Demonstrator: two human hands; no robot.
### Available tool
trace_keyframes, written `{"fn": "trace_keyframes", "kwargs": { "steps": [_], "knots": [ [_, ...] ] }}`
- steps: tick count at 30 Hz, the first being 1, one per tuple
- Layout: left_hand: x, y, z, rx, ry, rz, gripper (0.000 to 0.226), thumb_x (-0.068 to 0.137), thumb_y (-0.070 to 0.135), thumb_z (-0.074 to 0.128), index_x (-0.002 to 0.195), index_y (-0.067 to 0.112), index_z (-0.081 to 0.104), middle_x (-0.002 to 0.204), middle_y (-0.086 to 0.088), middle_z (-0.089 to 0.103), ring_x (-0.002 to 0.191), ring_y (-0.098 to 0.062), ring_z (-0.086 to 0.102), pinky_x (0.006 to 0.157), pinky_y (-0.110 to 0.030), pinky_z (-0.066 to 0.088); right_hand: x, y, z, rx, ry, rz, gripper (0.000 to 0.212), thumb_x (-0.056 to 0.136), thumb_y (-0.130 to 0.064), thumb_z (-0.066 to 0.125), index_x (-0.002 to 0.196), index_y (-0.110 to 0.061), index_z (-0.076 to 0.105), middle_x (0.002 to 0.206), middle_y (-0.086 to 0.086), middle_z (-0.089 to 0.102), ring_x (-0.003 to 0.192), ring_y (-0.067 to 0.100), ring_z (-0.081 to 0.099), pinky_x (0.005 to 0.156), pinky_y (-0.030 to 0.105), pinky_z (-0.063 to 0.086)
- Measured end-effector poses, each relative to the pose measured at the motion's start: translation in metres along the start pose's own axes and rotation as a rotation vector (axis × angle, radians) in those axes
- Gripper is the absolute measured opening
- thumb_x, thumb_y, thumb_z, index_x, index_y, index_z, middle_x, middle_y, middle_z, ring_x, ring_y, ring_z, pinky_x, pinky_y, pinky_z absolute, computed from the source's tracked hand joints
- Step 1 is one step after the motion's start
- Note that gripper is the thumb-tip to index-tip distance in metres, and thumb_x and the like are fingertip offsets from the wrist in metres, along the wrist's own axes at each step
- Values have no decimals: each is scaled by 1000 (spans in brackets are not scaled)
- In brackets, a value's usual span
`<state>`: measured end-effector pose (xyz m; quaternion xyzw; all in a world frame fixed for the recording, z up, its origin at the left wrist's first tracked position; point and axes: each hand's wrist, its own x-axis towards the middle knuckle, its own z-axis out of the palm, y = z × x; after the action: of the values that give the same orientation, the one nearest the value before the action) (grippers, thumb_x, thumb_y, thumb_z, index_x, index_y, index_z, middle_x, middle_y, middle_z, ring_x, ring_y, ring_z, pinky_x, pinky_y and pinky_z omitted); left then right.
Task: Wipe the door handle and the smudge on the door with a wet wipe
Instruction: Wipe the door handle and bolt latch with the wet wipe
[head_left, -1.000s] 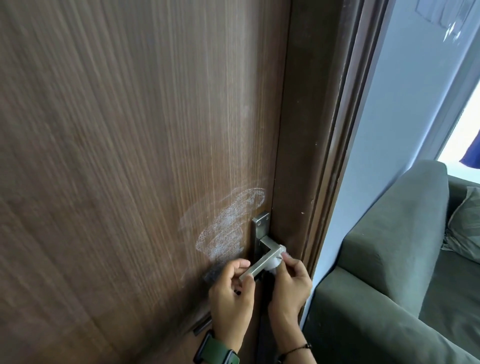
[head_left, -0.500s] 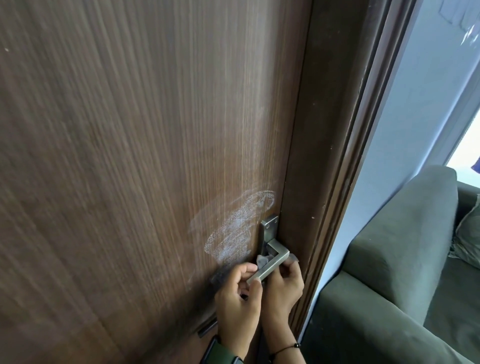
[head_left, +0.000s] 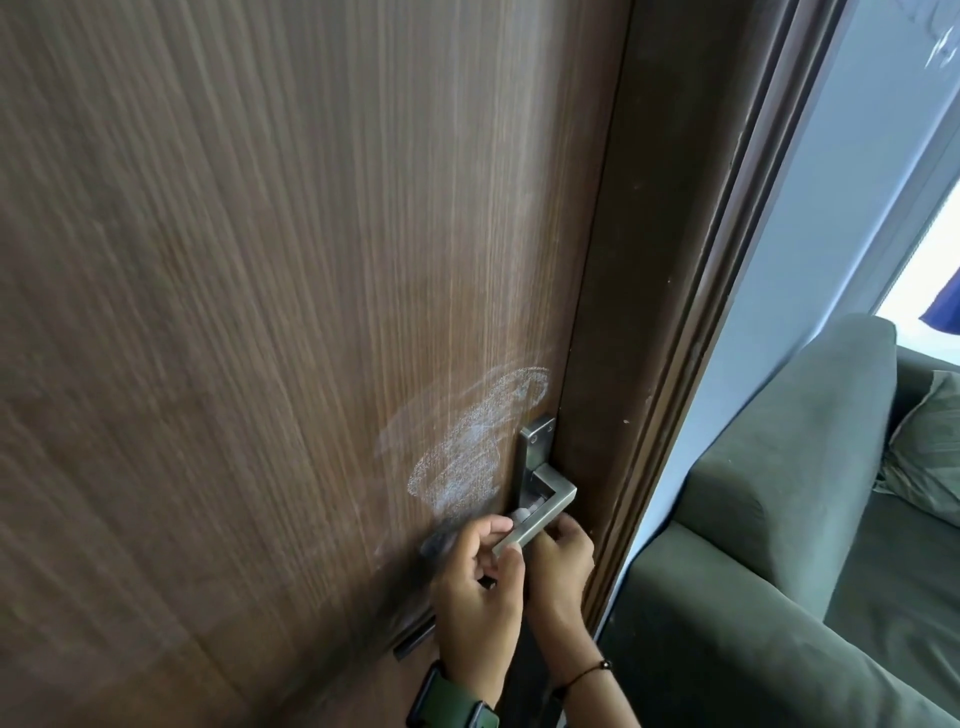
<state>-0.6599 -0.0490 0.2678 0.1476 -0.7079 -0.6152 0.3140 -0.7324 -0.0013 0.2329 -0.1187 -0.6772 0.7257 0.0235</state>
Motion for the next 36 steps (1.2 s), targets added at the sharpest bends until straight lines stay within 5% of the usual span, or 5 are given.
{"fn": "trace_keyframes", "kwargs": {
  "steps": [6, 11, 21, 27, 36],
  "knots": [
    [0, 0, -3, 11, -26, 13, 35, 78, 0, 62, 83, 34, 61, 77, 6, 70, 67, -6, 63, 61, -15, 50, -8, -10, -1, 426, -140, 389, 19, 86, 5, 48, 75, -4, 61, 71, 13, 57, 67, 26, 55, 66, 38, 47],
    [0, 0, -6, 44, -36, 44, 33, 78, 0, 64, 85, 32, 61, 82, 8, 71, 76, -1, 65, 66, -11, 49, -14, -28, 10, 918, -302, 809, 32, 84, -1, 45, 53, -9, 46, 40, 2, 42, 30, 12, 45, 31, 20, 43],
    [1, 5, -7, 88, -18, 87, 27, 77, 0, 65, 84, 26, 63, 73, 11, 67, 62, -1, 54, 57, -6, 39, -4, -6, 2, 600, -176, 659, 22, 92, -5, 43, 71, -8, 50, 48, 2, 51, 41, 10, 49, 57, 22, 37],
    [1, 7, -4, 126, 12, 97, 19, 78, 4, 60, 84, 21, 65, 71, 6, 67, 59, -6, 56, 56, -14, 44, 12, -25, 0, 589, 37, 448, 32, 86, 10, 38, 67, -5, 58, 39, -1, 56, 37, 7, 45, 40, 16, 37],
    [23, 31, 25, 1120, -250, 368, 21, 70, 33, 71, 70, 15, 60, 60, -4, 63, 44, -18, 60, 34, -21, 32, 18, -6, -18, -107, 5, -224, 20, 79, 5, 62, 70, -13, 65, 60, -5, 63, 52, -2, 49, 50, 21, 41]
  ]
}}
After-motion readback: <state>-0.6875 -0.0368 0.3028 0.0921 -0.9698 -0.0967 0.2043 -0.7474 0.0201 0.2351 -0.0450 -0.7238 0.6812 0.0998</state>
